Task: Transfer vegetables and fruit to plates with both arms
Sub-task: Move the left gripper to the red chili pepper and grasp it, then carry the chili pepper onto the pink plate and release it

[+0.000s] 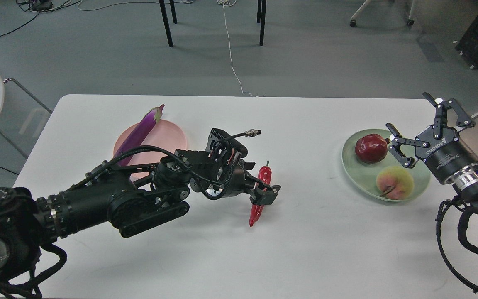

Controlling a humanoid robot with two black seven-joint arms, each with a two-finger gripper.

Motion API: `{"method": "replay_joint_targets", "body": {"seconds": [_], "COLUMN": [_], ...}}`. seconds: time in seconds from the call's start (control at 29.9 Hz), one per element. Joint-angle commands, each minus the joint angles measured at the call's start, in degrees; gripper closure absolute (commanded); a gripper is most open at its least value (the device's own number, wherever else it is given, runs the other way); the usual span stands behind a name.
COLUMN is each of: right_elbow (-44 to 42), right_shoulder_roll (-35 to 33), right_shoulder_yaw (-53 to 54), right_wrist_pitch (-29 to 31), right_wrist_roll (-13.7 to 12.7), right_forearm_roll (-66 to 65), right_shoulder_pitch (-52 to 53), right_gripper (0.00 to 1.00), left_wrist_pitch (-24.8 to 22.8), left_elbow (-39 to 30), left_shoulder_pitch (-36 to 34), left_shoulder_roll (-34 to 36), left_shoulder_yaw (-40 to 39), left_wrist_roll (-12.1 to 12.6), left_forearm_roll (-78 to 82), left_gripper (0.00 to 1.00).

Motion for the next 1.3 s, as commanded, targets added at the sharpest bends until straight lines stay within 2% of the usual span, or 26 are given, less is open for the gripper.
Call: {"method": "replay_joint_targets", "body": {"seconds": [0.0,0.17,0.43,0.54,0.57,0.67,0.84,0.97,1.0,1.17,1.27], "right_elbow": [0.0,0.0,0.0,-0.1,-0.1,-0.1,-0.1,-0.1,-0.1,0.0,0.0], "right_shoulder_roll": [0.0,0.0,0.0,0.0,0.0,0.0,0.0,0.0,0.0,0.0,0.0], "right_shoulder_yaw": [0.0,0.0,0.2,0.3,0.3,0.3,0.3,0.3,0.3,0.3,0.3], "right_wrist_pitch": [0.0,0.0,0.0,0.0,0.0,0.0,0.0,-0.1,-0.1,-0.1,-0.1], "right_wrist_roll": [0.0,0.0,0.0,0.0,0.0,0.0,0.0,0.0,0.0,0.0,0.0], "right_forearm_roll": [0.0,0.0,0.0,0.0,0.0,0.0,0.0,0.0,0.0,0.0,0.0], "right_shoulder_pitch": [-0.1,-0.1,-0.1,-0.1,-0.1,-0.1,-0.1,-0.1,-0.1,-0.1,-0.1], "right_gripper": [0.03,0.03,0.03,0.03,0.03,0.03,0.03,0.03,0.03,0.03,0.03], "left_wrist_pitch": [0.0,0.0,-0.1,-0.3,-0.3,-0.7,-0.8,-0.8,-0.7,-0.7,-1.0], "left_elbow": [1.6,2.1,6.6,8.2,8.7,9.4,9.8,9.8,9.8,9.5,8.7], "left_shoulder_pitch": [0.5,0.8,0.8,0.8,0.8,0.9,1.8,1.7,1.5,0.7,-2.9], "left_shoulder_roll": [-0.7,-2.8,-5.4,-5.9,-6.1,-6.9,-7.9,-8.0,-8.0,-7.4,-4.1], "left_shoulder_yaw": [0.0,0.3,0.6,0.6,0.6,0.6,0.6,0.6,0.5,0.2,0.6], "left_wrist_roll": [0.1,0.7,0.9,1.4,1.4,1.5,2.6,2.8,3.0,3.1,2.7], "left_forearm_roll": [1.3,1.3,1.4,1.8,1.8,1.8,1.7,1.8,1.8,1.6,1.7], "left_gripper": [0.01,0.01,0.01,0.04,0.07,0.27,0.45,0.72,0.75,0.79,0.79]}}
